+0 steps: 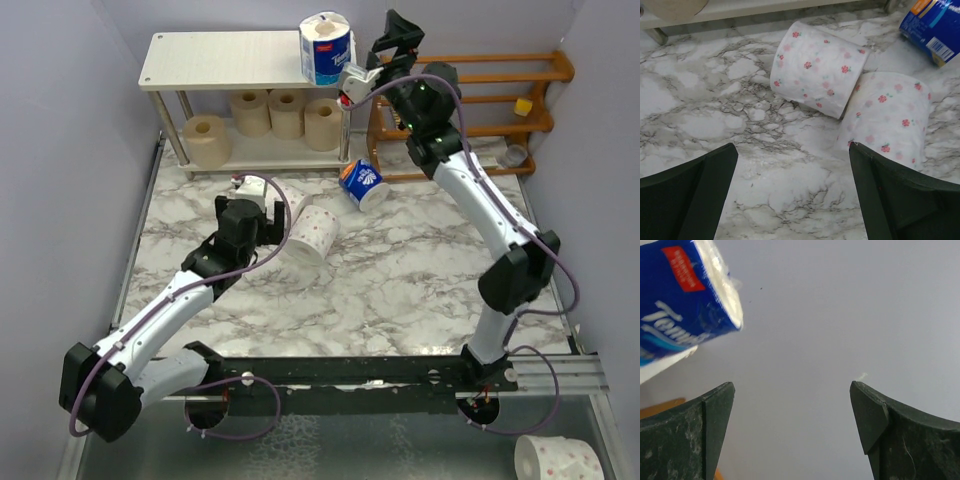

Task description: Place and organize the paper towels onto the shelf

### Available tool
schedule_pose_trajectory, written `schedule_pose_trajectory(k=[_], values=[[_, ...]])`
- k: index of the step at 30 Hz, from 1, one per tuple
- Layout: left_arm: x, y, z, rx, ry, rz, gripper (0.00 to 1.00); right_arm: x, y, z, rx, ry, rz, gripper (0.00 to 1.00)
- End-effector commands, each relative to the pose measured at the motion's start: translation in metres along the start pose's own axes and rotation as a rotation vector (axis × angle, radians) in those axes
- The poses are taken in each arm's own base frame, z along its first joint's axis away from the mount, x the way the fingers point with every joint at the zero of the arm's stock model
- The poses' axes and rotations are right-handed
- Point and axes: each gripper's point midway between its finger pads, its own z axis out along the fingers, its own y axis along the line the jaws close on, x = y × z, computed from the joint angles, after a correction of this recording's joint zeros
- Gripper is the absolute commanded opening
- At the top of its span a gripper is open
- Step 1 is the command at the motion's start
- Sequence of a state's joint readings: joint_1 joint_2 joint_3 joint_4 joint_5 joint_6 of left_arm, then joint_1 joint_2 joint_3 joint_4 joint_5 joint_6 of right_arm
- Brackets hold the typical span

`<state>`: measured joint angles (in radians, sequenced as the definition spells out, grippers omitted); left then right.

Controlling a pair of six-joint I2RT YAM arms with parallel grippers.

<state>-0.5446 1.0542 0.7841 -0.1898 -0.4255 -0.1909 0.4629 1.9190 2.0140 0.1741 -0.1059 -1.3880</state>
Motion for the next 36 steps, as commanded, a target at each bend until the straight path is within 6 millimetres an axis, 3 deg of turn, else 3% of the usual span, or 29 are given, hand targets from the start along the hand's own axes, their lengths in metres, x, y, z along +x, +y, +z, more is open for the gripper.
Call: schedule_pose_trajectory(k=[1,4,7,10,13,15,20,23,25,27,31,33,36], values=[[-0.033,-0.035,-0.019,0.184,-0.089,-0.209,0.99,-0.002,-0.010,-0.065,-0.044,0.029,0.013,1.00],[-0.038,-0.046,-0.028,0.255,-0.098,-0.215,0.99,-0.010,0.015,-0.106,-0.097,-0.022,-0.088,1.00],[-0.032,-0.067,-0.033,0.373,-0.050,-0.123,0.99,-0.016,0.063,-0.143,-0.321,-0.011,0.139,1.00],[-0.021,-0.092,-0.043,0.558,-0.001,0.056,0.99,-0.007,0.122,-0.181,-0.549,0.126,0.340,1.00],[-0.011,-0.101,-0.049,0.633,-0.013,0.102,0.99,0.000,0.173,-0.228,-0.698,0.231,0.441,1.00],[-0.007,-0.101,-0.049,0.629,-0.036,0.149,0.99,-0.010,0.194,-0.263,-0.753,0.204,0.485,1.00],[0.016,-0.113,-0.047,0.682,-0.043,0.248,0.99,-0.047,0.205,-0.330,-0.879,0.170,0.753,1.00],[0.023,-0.108,-0.032,0.599,-0.003,0.322,0.99,-0.049,0.201,-0.360,-0.909,0.224,0.871,1.00],[0.018,-0.102,-0.024,0.507,0.008,0.388,0.99,-0.043,0.206,-0.376,-0.897,0.279,0.883,1.00],[0.010,-0.096,-0.017,0.420,0.016,0.474,0.99,-0.034,0.212,-0.385,-0.852,0.335,0.909,1.00],[0.004,-0.089,-0.006,0.296,0.031,0.706,0.99,-0.039,0.236,-0.409,-0.893,0.356,0.959,1.00],[0.007,-0.090,-0.004,0.308,0.028,0.790,0.98,-0.039,0.243,-0.414,-0.882,0.377,0.984,1.00],[0.012,-0.095,-0.002,0.351,-0.009,0.869,0.97,-0.022,0.243,-0.408,-0.770,0.468,1.006,1.00]])
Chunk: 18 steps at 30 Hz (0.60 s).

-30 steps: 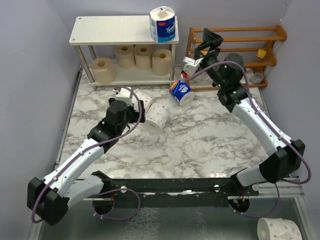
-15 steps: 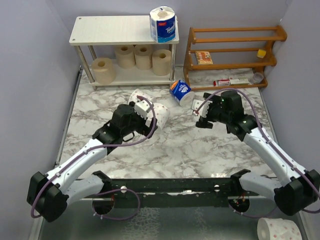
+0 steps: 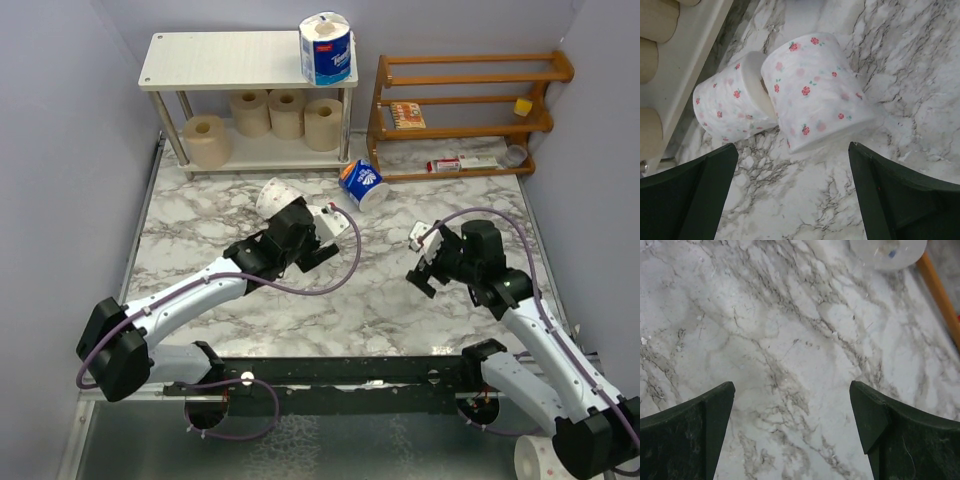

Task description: Place and organize the paper towels onto the shelf

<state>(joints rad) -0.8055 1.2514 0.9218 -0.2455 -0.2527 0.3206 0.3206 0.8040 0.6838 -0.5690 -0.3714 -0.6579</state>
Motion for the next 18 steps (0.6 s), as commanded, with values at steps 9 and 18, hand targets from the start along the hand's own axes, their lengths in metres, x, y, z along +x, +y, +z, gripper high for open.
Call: schedule_pose_trajectory(k=[9,18], values=[[0.011,-0.004,0.015,0.057,0.049,0.263,0.92,-0.017,-0.015,-0.012,0.098,-0.041,0.183,1.00],[0.035,-0.024,0.027,0.157,0.100,0.268,0.83,0.011,-0.002,0.002,0.063,0.016,0.165,1.00]])
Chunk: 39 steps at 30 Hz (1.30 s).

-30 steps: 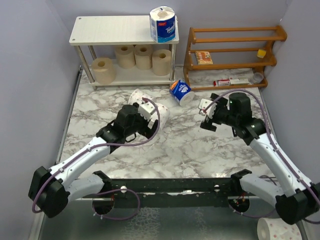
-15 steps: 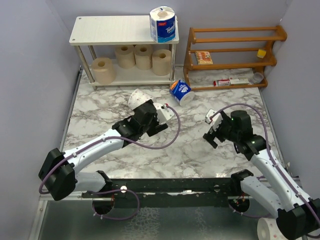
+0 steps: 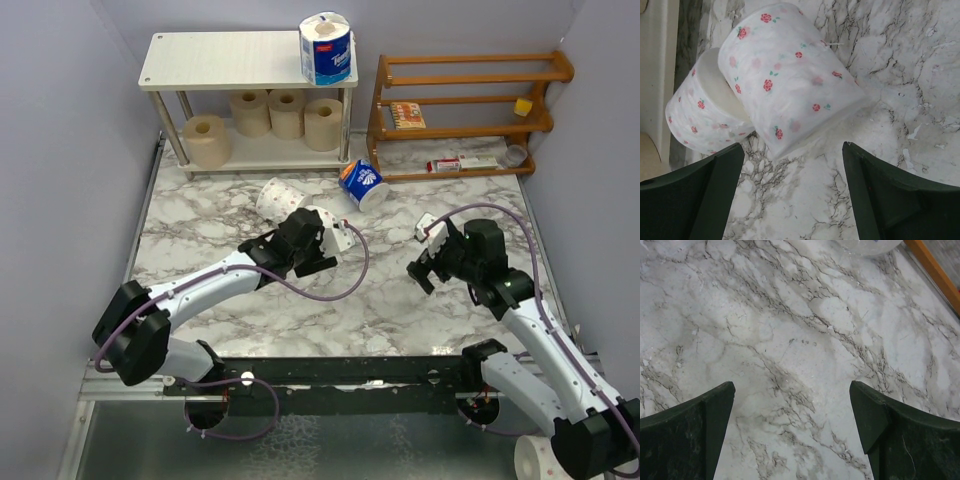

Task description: Place and organize the paper towels onto the shelf

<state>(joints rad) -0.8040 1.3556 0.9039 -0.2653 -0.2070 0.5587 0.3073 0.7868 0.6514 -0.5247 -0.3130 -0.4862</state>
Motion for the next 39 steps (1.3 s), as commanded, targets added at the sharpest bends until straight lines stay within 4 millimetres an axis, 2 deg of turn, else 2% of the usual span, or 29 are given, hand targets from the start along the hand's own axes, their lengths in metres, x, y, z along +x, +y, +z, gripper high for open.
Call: schedule_pose_trajectory(k=[1,6,13,19,23,25,26,33,36,39], values=[[0.000,-0.007,0.005,0.051,-0.012,-0.005,0.81,0.003,0.003,0.003,-0.014,-0.003,-0.008,1.00],[0.011,-0.002,0.013,0.018,0.026,-0.004,0.59,0.007,0.004,0.007,-0.024,0.012,-0.003,1.00],[0.015,-0.007,0.026,0.031,0.033,-0.027,0.65,0.008,0.003,0.007,-0.022,0.022,0.002,1.00],[0.021,-0.013,0.039,0.041,0.055,-0.032,0.61,0.008,0.003,0.008,-0.026,0.019,-0.002,1.00],[0.021,-0.022,0.048,0.083,0.062,-0.038,0.31,0.008,0.003,0.008,-0.027,0.023,-0.001,1.00],[0.024,-0.024,0.053,0.089,0.083,-0.030,0.02,0.008,0.003,0.008,-0.027,0.022,-0.004,1.00],[0.026,-0.023,0.056,0.086,0.097,-0.032,0.00,0.007,0.003,0.007,-0.026,0.021,-0.004,1.00],[0.026,-0.033,0.065,0.127,0.150,-0.128,0.00,0.006,0.001,0.007,-0.014,0.015,-0.007,1.00],[0.003,-0.030,0.055,0.146,0.086,-0.225,0.00,0.007,0.001,0.007,-0.013,0.019,-0.007,1.00],[-0.029,-0.014,0.036,0.173,-0.011,-0.411,0.00,0.008,0.002,0.008,-0.017,0.019,-0.006,1.00]])
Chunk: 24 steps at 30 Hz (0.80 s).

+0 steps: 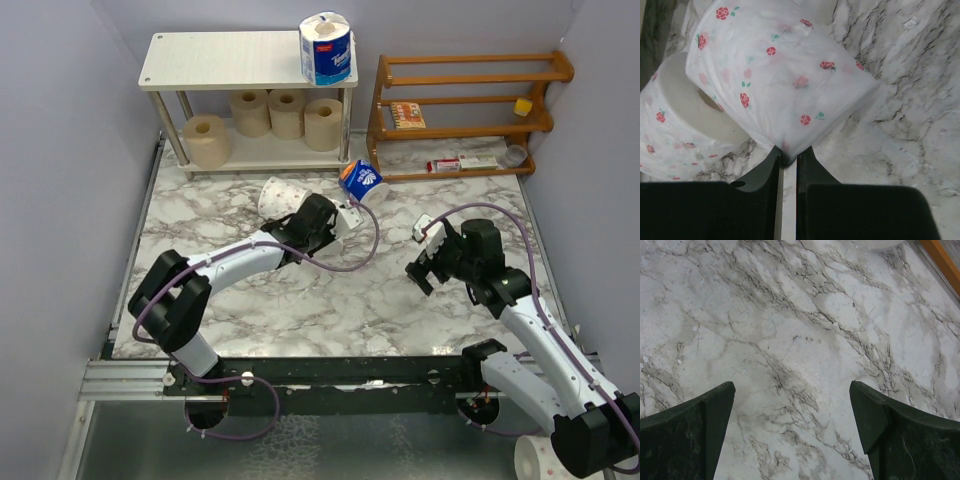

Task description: Place and organize the paper towels onto the shelf

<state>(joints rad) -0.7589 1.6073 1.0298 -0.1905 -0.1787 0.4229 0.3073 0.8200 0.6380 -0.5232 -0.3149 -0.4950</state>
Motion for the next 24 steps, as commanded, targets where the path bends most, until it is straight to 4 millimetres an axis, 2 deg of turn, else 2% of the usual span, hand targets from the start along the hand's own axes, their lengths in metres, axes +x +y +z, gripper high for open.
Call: schedule_pose_trajectory(k=[1,5,9,14,19,24], values=[[-0.031,-0.012,-0.031,0.192,-0.094,-0.318,0.00,-0.003,-0.001,0.001,0.003,-0.018,-0.012,1.00],[-0.078,0.003,-0.071,0.243,-0.305,-0.547,0.00,-0.003,0.000,0.002,0.001,-0.021,-0.003,1.00],[-0.102,0.027,-0.111,0.186,-0.437,-0.795,0.00,-0.003,0.000,0.002,-0.006,-0.021,-0.007,1.00],[-0.094,0.065,-0.135,-0.022,-0.402,-1.156,0.00,-0.003,0.002,0.002,-0.013,-0.024,-0.018,1.00],[-0.089,0.092,-0.167,-0.144,-0.489,-1.435,0.00,-0.002,0.001,0.002,-0.011,-0.020,-0.009,1.00],[-0.094,0.107,-0.185,-0.172,-0.570,-1.574,0.00,-0.001,0.002,0.003,-0.015,-0.019,-0.012,1.00]])
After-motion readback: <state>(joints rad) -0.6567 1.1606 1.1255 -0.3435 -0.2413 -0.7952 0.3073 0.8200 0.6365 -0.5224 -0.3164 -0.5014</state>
